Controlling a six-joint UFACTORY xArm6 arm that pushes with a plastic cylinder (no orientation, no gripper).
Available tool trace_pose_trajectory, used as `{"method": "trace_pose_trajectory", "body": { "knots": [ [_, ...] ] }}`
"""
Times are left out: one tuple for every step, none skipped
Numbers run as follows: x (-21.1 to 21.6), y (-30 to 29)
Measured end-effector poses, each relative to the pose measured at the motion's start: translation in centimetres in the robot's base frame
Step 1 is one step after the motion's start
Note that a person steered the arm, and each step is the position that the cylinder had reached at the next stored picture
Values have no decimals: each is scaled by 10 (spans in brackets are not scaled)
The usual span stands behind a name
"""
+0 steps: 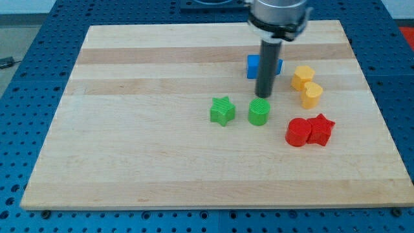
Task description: Push the green circle and yellow hexagon diagonal to each other
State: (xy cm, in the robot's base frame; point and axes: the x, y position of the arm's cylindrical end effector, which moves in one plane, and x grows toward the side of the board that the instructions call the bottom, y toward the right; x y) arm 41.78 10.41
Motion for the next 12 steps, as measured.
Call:
{"method": "trace_pose_trajectory", "body": {
  "knots": [
    [26, 8],
    [44, 12],
    [53, 9],
    [53, -12],
    [52, -38],
    [52, -40],
    [52, -13],
    [42, 0],
    [15, 0],
    [-13, 0],
    [-26, 2],
    [-26, 22]
  ]
}}
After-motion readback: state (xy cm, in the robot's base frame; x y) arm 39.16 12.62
